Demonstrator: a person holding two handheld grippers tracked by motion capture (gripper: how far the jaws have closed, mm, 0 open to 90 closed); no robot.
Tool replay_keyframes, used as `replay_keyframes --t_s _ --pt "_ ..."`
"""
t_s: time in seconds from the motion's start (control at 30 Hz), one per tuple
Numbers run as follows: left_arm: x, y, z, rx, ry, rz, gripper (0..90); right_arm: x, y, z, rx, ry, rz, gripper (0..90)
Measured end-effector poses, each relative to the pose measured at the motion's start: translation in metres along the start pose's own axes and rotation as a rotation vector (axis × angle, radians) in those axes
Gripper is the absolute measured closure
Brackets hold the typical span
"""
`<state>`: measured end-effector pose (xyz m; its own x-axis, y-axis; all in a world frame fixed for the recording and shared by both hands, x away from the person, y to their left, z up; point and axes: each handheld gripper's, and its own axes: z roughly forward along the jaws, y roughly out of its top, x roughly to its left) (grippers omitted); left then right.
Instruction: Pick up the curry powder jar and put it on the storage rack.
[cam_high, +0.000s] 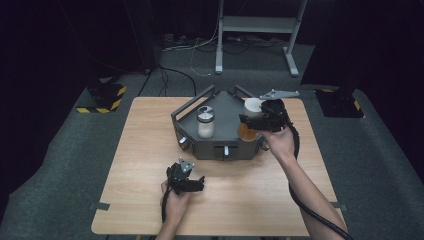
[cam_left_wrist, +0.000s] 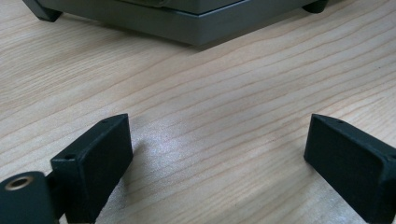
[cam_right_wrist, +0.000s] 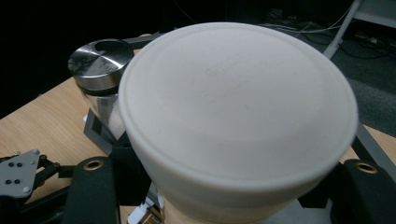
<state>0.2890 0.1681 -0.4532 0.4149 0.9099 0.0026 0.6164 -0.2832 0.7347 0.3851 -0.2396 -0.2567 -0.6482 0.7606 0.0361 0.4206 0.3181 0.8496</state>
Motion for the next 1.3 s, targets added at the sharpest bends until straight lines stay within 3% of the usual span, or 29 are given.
replay_keyframes --t_s 0.33,0.7,1.3 --pt "0.0 0.0 0.0 0.0 0.001 0.002 7.8 0.008 0.011 0.021 0.015 -0.05 -0.005 35.4" --pt "0.0 0.0 0.0 0.0 0.002 0.003 7.9 0.012 0.008 0.036 0.015 -0.085 0.001 35.4" --pt "0.0 0.0 0.0 0.001 0.002 0.003 7.9 0.014 0.002 0.044 0.013 -0.09 -0.005 35.3"
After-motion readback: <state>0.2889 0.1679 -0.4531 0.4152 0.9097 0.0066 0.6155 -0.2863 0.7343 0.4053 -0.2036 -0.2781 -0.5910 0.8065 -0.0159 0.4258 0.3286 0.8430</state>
